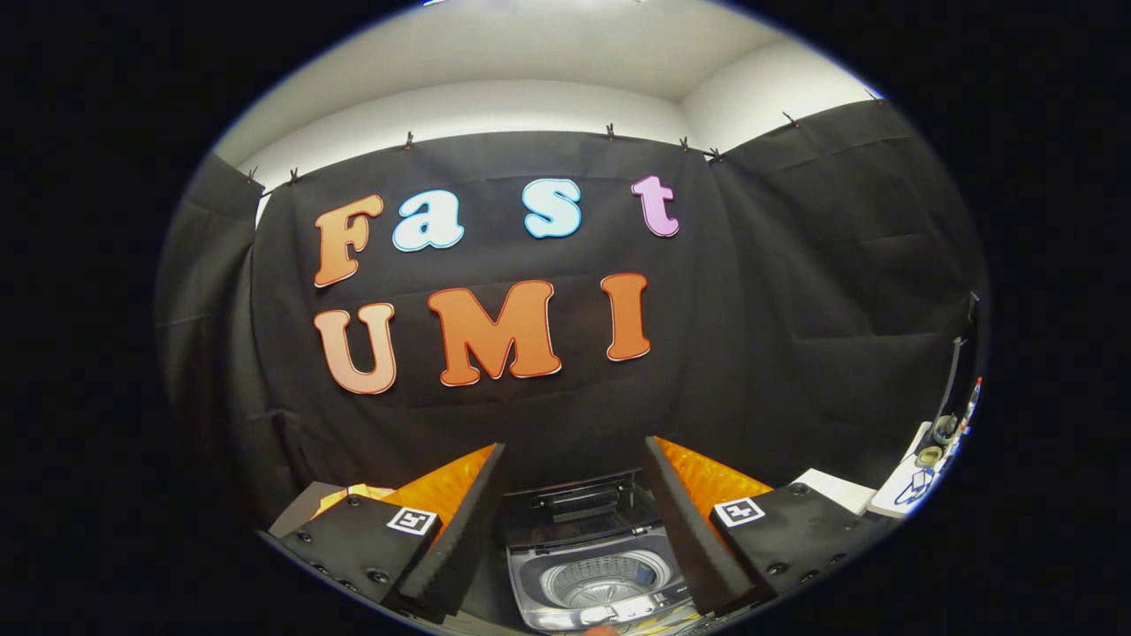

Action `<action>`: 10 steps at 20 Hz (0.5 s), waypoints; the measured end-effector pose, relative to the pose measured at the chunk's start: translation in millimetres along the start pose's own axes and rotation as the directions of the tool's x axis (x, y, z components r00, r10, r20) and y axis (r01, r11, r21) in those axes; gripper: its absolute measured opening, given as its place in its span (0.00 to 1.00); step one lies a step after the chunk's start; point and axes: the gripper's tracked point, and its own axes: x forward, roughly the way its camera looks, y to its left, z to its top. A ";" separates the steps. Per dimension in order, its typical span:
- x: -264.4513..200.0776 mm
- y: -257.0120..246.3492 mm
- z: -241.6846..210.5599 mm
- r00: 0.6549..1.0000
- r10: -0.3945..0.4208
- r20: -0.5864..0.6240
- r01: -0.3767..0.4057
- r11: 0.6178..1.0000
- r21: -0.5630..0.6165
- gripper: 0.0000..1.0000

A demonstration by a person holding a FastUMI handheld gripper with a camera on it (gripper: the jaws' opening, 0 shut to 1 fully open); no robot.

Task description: Put the clothes into the washing machine and then close the washing machine lid.

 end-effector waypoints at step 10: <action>29.3 -33.6 23.8 0.995 0.094 -0.019 -0.094 0.995 -0.014 0.98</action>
